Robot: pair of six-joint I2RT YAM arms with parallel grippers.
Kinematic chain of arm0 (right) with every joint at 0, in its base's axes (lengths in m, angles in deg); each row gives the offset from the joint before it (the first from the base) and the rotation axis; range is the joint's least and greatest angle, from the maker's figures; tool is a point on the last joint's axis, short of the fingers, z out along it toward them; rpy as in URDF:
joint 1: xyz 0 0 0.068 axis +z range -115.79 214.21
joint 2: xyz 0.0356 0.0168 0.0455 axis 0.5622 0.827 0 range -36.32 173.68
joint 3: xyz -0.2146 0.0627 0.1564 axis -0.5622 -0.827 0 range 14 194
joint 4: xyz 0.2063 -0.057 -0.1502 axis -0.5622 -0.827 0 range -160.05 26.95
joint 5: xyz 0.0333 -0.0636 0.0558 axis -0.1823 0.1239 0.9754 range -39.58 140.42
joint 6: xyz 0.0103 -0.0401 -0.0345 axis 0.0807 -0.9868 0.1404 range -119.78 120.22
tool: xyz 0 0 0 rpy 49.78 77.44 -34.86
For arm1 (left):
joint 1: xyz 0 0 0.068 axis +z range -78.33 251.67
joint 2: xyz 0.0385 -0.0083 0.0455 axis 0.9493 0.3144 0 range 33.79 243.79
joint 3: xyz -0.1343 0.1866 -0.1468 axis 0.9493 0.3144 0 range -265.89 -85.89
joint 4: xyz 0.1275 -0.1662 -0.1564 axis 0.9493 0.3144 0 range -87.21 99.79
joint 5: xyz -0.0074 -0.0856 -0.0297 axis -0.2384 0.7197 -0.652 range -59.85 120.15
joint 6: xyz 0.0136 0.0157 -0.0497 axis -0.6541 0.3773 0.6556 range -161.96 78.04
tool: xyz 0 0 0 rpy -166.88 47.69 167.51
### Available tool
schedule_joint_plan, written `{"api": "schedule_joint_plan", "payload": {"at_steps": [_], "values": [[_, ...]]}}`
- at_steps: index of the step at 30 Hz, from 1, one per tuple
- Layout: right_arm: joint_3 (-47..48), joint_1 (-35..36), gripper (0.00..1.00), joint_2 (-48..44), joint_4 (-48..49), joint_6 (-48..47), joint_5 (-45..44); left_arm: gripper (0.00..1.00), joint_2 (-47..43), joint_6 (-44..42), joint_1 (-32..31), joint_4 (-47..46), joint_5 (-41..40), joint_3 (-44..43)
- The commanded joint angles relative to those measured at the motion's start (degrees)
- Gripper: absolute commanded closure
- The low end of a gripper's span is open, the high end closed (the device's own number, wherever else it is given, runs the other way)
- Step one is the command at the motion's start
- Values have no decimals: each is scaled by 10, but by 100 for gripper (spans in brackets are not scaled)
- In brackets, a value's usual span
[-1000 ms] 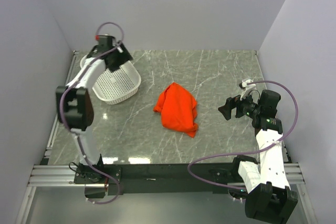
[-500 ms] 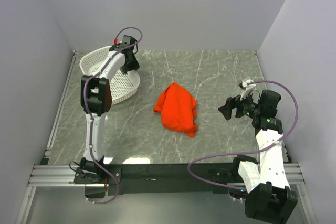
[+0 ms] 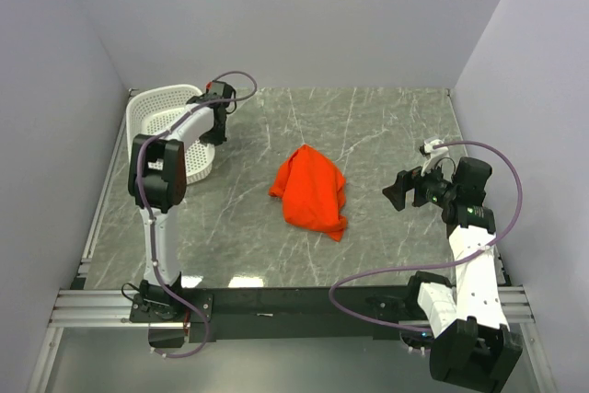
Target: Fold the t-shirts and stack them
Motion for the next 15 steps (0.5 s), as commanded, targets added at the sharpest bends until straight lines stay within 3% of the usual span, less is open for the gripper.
{"api": "schedule_joint_plan", "payload": {"at_steps": [1, 9, 15], "values": [[13, -3, 1, 4, 5, -5, 12, 76, -32, -83, 22, -35, -32, 17], [13, -3, 1, 11, 5, -4, 14, 79, -31, -158, 73, -86, -7, 31], [13, -4, 1, 20, 4, -3, 16, 75, -7, -167, 95, -105, 8, -3]]}}
